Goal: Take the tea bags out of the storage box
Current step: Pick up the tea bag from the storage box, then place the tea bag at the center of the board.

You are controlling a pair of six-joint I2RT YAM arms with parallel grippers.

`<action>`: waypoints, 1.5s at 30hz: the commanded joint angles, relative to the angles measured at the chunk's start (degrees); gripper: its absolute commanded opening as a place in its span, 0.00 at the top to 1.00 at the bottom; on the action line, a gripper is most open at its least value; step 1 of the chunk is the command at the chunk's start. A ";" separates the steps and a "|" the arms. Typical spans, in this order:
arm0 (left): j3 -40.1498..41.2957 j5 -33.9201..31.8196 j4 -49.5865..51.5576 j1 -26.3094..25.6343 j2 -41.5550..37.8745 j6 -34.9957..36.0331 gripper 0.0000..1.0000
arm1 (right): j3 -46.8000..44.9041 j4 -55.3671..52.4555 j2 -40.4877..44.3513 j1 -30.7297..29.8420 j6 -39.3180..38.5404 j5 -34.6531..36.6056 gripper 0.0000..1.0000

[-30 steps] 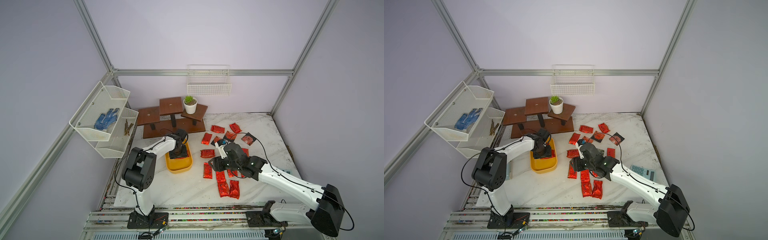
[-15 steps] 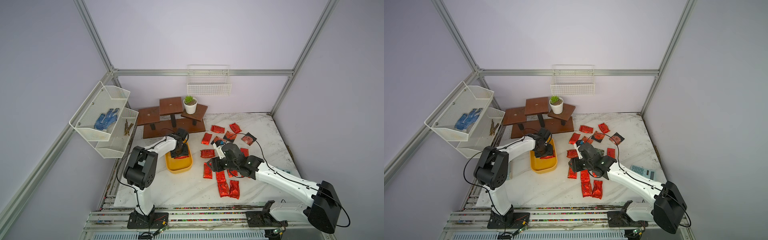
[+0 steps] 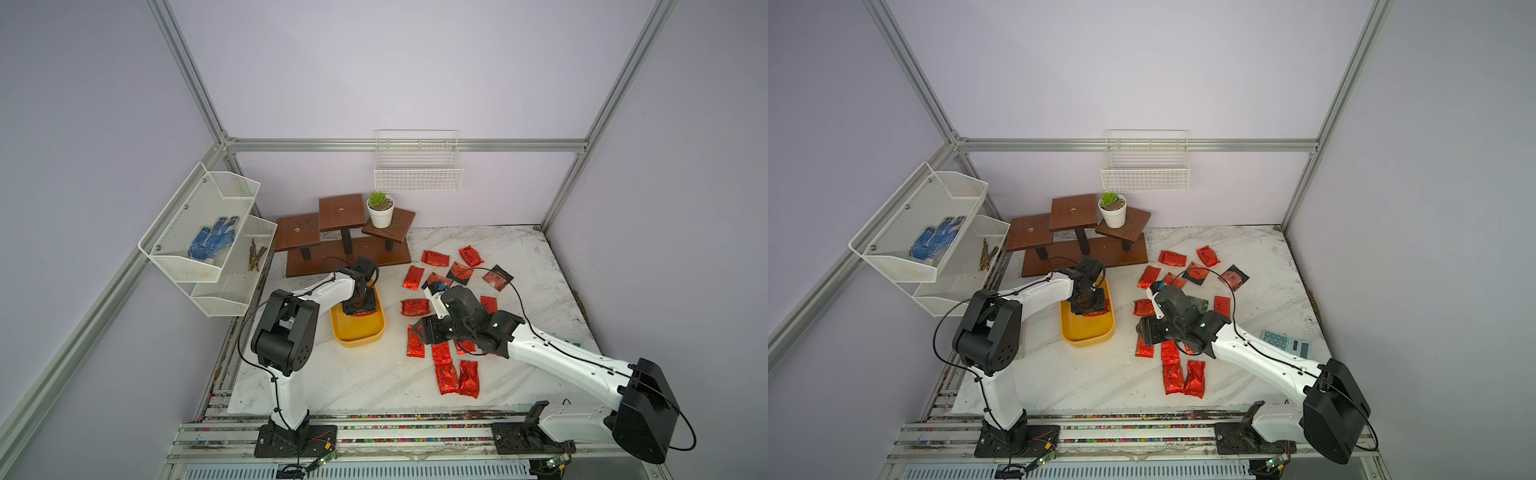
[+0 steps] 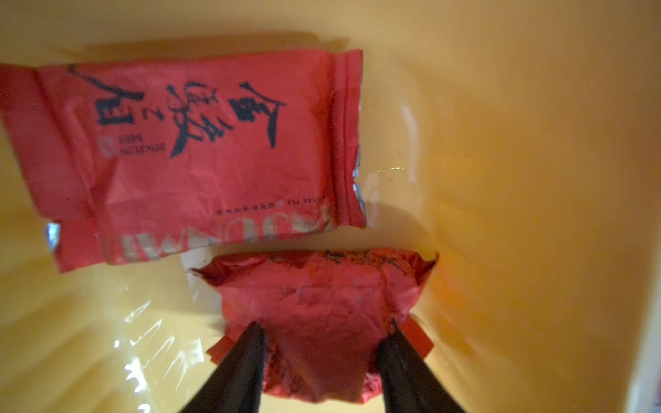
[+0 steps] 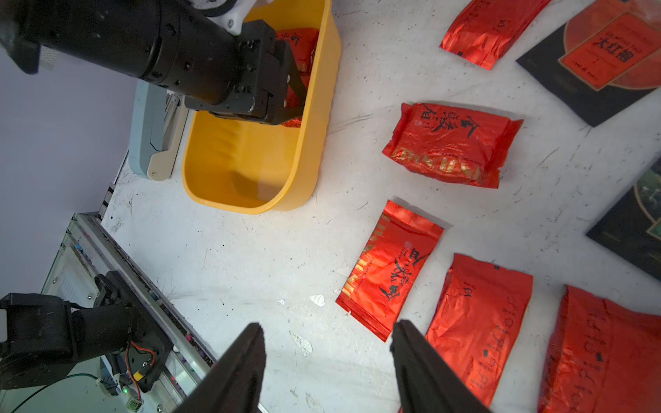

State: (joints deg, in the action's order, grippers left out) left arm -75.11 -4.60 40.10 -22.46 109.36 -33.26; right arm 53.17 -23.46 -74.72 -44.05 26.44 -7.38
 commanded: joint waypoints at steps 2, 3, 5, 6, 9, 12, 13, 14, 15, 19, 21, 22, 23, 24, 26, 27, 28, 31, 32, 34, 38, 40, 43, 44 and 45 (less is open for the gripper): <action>2.06 -0.92 -1.11 0.08 -1.32 0.65 0.59 | 0.36 1.67 -0.94 0.17 -0.42 -0.12 0.38; 2.24 -1.07 -0.92 0.13 -1.80 0.65 0.60 | 0.43 1.77 -0.95 0.19 -0.44 -0.21 0.38; 2.37 -1.33 -0.51 0.12 -2.80 0.65 0.65 | 0.45 1.75 -1.04 0.15 -0.42 -0.25 0.38; 2.34 -1.42 -0.13 0.13 -3.21 0.67 0.66 | 0.45 1.75 -0.98 0.19 -0.51 -0.26 0.38; 2.18 -1.72 1.18 0.07 -4.87 0.87 0.69 | 0.45 1.75 -0.90 0.20 -0.52 -0.06 0.38; 2.00 -2.29 2.76 0.13 -7.12 1.25 0.70 | 0.36 1.75 -0.66 0.17 -0.58 0.08 0.38; 2.01 -2.51 3.44 0.06 -8.05 1.50 0.69 | 0.36 1.74 -0.52 0.15 -0.59 0.08 0.38; 1.90 -2.80 4.26 0.04 -8.91 1.72 0.69 | 0.36 1.65 -0.30 0.22 -0.70 0.28 0.38; 1.78 -3.06 5.00 0.04 -9.89 1.94 0.69 | 0.36 1.60 -0.10 0.28 -0.68 0.47 0.38; 1.38 -3.86 8.49 -0.57 -15.03 4.25 0.69 | 0.42 0.64 1.23 0.28 -0.85 2.72 0.38; 0.83 -3.43 9.95 -1.70 -17.40 6.64 0.69 | 0.45 0.04 2.26 0.45 -1.03 3.94 0.38; 0.44 -3.06 10.74 -2.62 -18.73 8.18 0.67 | 0.36 -0.30 2.82 0.58 -1.12 4.63 0.38; -0.08 -2.66 11.61 -3.77 -19.72 9.80 0.66 | 0.36 -0.74 3.45 0.71 -1.21 5.40 0.38; -0.64 -2.56 12.55 -5.08 -20.37 11.15 0.65 | 0.27 -1.12 4.07 0.79 -1.29 5.93 0.38; -1.88 -2.76 14.63 -8.56 -21.64 13.82 0.66 | 0.11 -2.14 5.43 1.24 -1.81 6.94 0.38; -2.25 -2.68 15.41 -10.06 -21.99 14.64 0.66 | 0.02 -2.66 6.02 1.51 -1.96 7.29 0.38; -2.56 -2.33 16.11 -11.63 -22.45 15.27 0.66 | -0.08 -3.33 6.89 1.88 -2.07 7.50 0.38; -2.55 -0.17 16.54 -16.05 -23.88 16.23 0.66 | -0.80 -5.14 9.82 3.10 -2.04 8.23 0.38; -2.51 0.64 16.55 -17.54 -24.22 16.34 0.66 | -1.19 -5.80 11.15 3.48 -1.93 8.36 0.38; -2.84 1.23 16.58 -21.01 -24.37 16.31 0.66 | -2.10 -6.86 13.61 4.16 -1.59 9.01 0.38; -3.11 1.88 16.77 -28.03 -22.53 15.56 0.65 | -4.04 -9.34 18.85 5.43 -0.72 10.16 0.36; -2.61 1.80 16.69 -31.12 -20.68 14.79 0.66 | -4.76 -10.46 20.93 5.79 -0.30 10.75 0.36; -0.93 1.36 15.54 -35.22 -17.23 13.74 0.66 | -5.72 -11.59 23.29 6.15 0.52 11.16 0.36; -0.23 1.56 14.77 -36.47 -16.28 13.33 0.66 | -6.07 -11.84 23.88 6.22 0.78 11.07 0.36; 0.27 1.84 14.09 -37.42 -15.45 13.09 0.66 | -6.27 -12.04 24.32 6.26 1.01 11.07 0.36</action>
State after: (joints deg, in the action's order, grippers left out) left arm -76.05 -3.36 55.64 -58.00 91.70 -19.09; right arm 47.90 -33.04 -51.59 -38.22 26.28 2.35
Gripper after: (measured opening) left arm 0.340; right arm 0.644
